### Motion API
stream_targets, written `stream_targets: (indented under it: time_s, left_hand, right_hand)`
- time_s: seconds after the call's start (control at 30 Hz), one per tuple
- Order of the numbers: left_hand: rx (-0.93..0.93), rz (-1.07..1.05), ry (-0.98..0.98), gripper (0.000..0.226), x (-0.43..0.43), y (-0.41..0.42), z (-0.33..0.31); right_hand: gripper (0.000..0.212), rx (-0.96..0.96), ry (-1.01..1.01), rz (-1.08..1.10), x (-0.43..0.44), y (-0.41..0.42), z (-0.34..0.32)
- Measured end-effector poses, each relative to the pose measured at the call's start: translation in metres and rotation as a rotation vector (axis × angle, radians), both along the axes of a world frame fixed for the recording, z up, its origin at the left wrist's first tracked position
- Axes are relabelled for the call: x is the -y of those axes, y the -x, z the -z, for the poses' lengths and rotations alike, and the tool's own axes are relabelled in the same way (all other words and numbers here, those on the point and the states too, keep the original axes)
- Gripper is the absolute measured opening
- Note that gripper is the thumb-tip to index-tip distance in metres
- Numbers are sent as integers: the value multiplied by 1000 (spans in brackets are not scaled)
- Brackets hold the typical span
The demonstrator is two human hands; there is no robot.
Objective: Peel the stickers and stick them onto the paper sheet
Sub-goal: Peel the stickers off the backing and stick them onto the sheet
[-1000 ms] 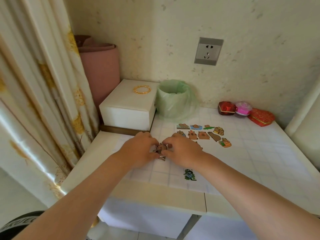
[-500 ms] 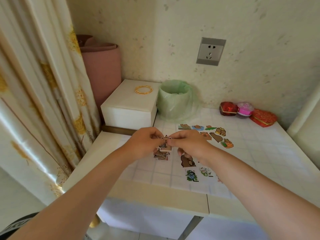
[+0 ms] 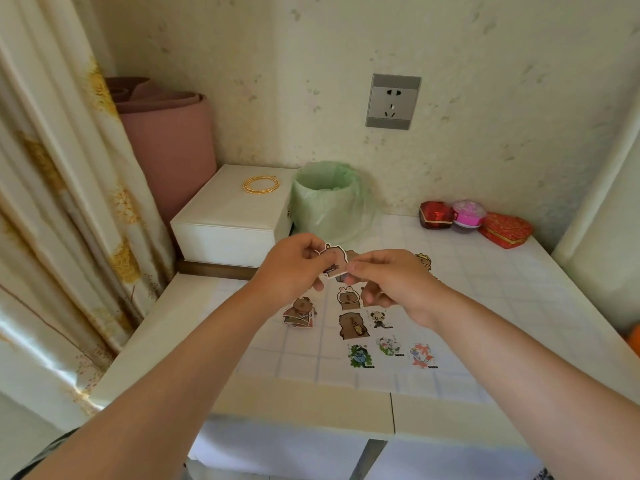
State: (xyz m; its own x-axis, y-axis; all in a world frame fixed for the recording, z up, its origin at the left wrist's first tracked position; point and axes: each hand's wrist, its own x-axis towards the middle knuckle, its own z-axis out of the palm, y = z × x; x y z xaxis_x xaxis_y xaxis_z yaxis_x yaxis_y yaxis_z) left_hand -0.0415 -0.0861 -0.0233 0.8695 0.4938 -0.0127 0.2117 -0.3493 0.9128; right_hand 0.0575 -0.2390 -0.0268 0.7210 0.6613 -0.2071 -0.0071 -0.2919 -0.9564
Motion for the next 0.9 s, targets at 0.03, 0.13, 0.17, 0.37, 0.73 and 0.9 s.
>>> stream_targets:
  time_s: [0.03,0.13,0.17,0.37,0.73,0.9]
  left_hand:
    - [0,0,-5,19,1,-3,0]
    - [-42,47,-12,19,6,-12,-1]
    - [-60,65,-23,19,9,-15,-1]
    - [-82,95,-188,12,22,-29,2]
    - [-31,74,-232,5,36,-45,13]
    - [21,30,-162,9,37,-44,12]
  right_hand:
    - [8,-5,3,14,2,-2,0]
    - [7,-21,2,76,8,-8,1]
    - [7,-37,-2,94,9,-9,1]
    - [8,-144,0,200,11,-18,7]
    - [9,-10,20,268,20,-27,10]
    - [9,54,-51,243,20,-26,11]
